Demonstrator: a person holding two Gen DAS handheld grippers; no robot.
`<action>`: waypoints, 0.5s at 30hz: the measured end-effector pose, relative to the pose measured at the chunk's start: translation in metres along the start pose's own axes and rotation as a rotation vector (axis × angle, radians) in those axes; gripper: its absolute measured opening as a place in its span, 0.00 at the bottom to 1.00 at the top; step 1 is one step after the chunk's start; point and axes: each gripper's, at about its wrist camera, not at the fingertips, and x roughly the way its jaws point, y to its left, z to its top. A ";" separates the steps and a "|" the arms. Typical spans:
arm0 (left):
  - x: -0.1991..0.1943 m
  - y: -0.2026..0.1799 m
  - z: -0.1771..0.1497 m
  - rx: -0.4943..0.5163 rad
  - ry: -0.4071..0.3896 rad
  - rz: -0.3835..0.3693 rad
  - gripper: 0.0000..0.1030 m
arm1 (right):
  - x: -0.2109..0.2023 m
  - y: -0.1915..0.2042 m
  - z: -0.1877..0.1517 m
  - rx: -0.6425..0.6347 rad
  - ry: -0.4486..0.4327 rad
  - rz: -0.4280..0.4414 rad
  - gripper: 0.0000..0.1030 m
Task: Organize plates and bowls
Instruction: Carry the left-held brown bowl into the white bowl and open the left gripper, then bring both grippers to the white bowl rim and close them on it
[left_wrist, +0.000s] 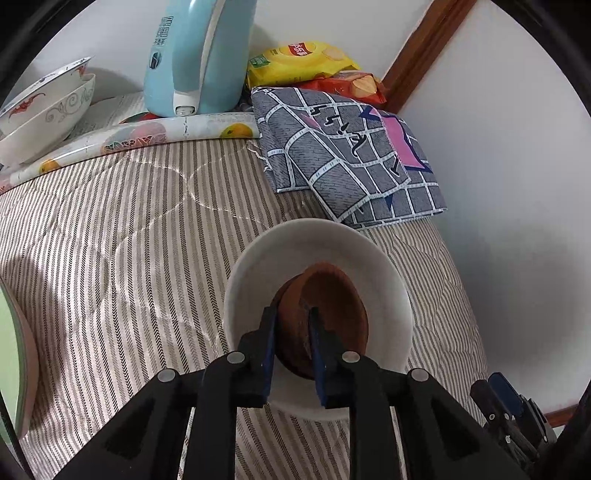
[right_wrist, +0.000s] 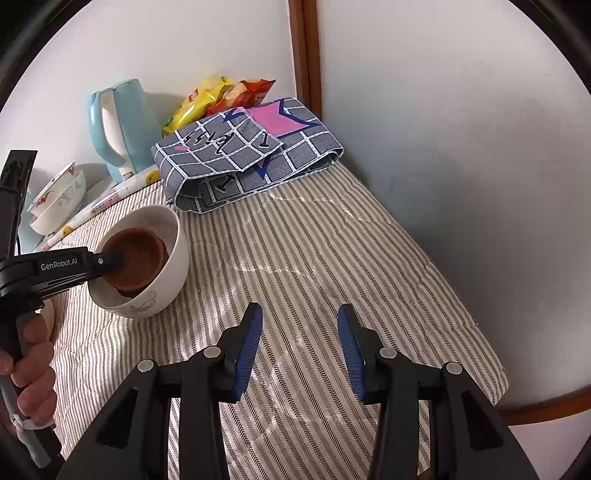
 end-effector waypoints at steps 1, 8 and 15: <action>-0.001 -0.001 -0.001 0.005 0.002 0.003 0.17 | 0.000 0.000 0.000 -0.001 0.000 0.000 0.41; -0.007 -0.008 -0.005 0.029 0.000 0.012 0.25 | -0.003 0.003 0.000 -0.003 -0.003 0.015 0.41; -0.018 -0.011 -0.008 0.038 -0.026 0.028 0.41 | -0.008 0.008 -0.002 -0.018 -0.009 0.027 0.41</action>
